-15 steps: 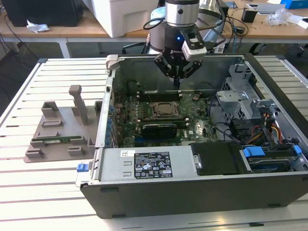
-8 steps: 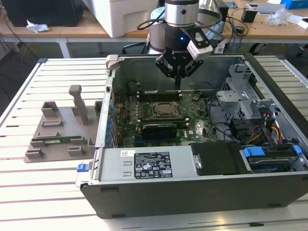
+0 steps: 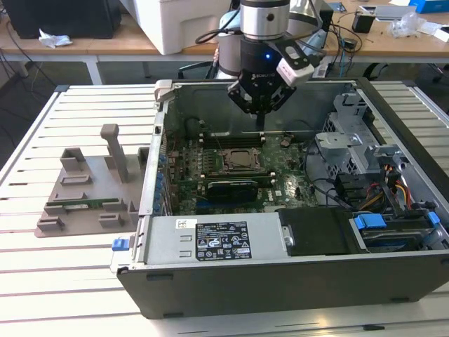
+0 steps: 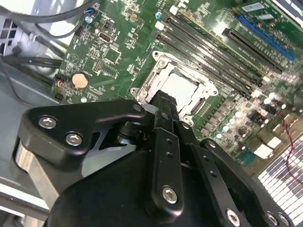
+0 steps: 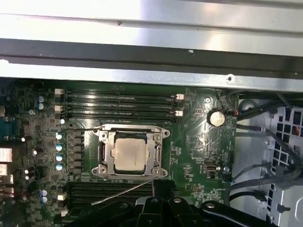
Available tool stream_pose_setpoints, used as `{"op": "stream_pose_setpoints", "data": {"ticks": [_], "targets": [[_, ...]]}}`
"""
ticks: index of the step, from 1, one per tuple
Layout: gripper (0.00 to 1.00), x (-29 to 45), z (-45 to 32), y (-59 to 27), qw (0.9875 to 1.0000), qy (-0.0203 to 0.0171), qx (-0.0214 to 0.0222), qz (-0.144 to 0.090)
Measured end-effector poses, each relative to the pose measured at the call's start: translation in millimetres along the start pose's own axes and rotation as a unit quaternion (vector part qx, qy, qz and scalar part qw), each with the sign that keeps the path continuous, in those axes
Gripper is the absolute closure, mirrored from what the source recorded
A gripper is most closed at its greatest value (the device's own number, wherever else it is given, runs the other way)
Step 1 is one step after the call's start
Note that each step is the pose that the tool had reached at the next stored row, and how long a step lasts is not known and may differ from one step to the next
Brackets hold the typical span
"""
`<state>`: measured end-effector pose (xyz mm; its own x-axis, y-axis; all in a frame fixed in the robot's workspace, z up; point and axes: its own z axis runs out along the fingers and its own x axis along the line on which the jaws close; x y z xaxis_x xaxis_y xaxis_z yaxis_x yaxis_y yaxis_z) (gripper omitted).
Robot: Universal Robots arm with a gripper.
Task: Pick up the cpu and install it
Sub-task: 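Install the first cpu locking lever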
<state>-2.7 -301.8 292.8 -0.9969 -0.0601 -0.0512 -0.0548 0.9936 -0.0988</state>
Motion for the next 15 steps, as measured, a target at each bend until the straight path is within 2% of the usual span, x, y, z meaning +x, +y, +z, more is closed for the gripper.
{"op": "stream_pose_setpoints", "data": {"ticks": [4, 10, 11, 12, 13, 15], "targets": [[0.89, 0.0, 0.0, 0.0, 0.9994, -0.0035, -0.0018, -0.035], [0.89, 0.0, 0.0, 0.0, 0.9965, -0.0083, -0.0045, -0.084], [0.89, 0.0, 0.0, -0.1, 0.9963, -0.0089, -0.0066, -0.085], [0.89, 0.0, 0.0, 0.0, 0.9963, -0.0099, -0.0146, -0.085], [0.89, 0.0, 0.0, 0.0, 0.9964, -0.0102, -0.0176, -0.082], [0.89, -0.1, 0.0, 0.0, 0.9967, -0.0097, -0.0177, -0.079]]}}
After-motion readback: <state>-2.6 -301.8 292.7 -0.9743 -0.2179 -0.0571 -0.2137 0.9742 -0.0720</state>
